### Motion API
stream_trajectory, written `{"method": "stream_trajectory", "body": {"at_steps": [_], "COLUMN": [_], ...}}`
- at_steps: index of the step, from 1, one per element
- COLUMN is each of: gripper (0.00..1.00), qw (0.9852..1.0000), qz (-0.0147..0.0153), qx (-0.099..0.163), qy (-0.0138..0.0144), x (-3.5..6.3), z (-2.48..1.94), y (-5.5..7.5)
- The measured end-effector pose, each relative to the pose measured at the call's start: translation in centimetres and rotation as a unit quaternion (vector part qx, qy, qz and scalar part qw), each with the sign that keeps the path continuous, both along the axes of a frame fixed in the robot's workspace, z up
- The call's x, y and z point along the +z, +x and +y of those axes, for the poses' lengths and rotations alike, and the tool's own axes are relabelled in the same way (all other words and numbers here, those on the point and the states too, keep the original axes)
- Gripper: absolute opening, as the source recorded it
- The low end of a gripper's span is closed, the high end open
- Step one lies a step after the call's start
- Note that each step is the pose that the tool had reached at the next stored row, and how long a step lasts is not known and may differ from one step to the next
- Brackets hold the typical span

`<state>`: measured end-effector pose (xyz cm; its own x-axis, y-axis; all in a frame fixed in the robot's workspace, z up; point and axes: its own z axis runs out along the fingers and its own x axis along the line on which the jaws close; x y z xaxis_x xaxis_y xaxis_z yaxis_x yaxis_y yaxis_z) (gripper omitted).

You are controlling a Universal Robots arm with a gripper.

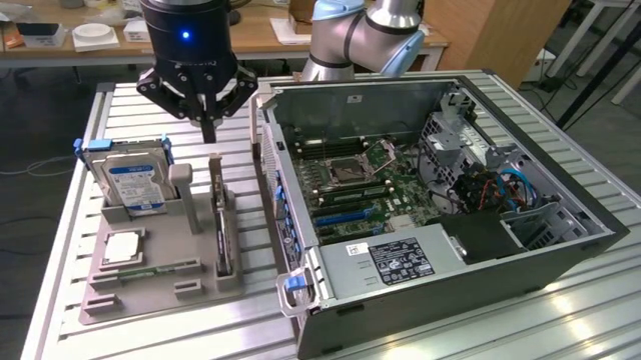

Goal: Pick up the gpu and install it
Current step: 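Reach for the gpu, then pick up the gpu and move the gpu toward the slot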

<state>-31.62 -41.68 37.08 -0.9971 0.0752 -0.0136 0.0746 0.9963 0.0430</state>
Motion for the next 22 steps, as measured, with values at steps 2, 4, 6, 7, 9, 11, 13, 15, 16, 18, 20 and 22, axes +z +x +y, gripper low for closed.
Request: {"method": "stream_trajectory", "body": {"at_steps": [2, 4, 6, 7, 9, 11, 13, 15, 16, 18, 20, 22], "gripper": [0.11, 0.11, 0.11, 0.11, 0.11, 0.11, 0.11, 0.11, 0.11, 0.11, 0.23, 0.29], "qw": [1.0000, 1.0000, 1.0000, 1.0000, 1.0000, 1.0000, 1.0000, 1.0000, 1.0000, 1.0000, 1.0000, 1.0000], "qz": [0.0000, 0.0000, 0.0000, 0.0000, 0.0000, 0.0000, 0.0000, 0.0000, 0.0000, 0.0000, 0.0000, 0.0000], "qx": [0.000, 0.000, 0.000, 0.000, 0.000, 0.000, 0.000, 0.000, 0.000, 0.000, 0.000, 0.000], "qy": [0.0000, 0.0000, 0.0000, 0.0000, 0.0000, 0.0000, 0.0000, 0.0000, 0.0000, 0.0000, 0.0000, 0.0000], "x": [-0.02, -0.02, -0.02, -0.02, -0.02, -0.02, -0.02, -0.02, -0.02, -0.02, -0.02, -0.02], "z": [-0.09, -0.09, -0.09, -0.09, -0.09, -0.09, -0.09, -0.09, -0.09, -0.09, -0.09, -0.09], "y": [-0.21, -0.30, -0.30, -0.30, -0.30, -0.30, -0.30, -0.30, -0.30, -0.30, -0.30, -0.30]}}
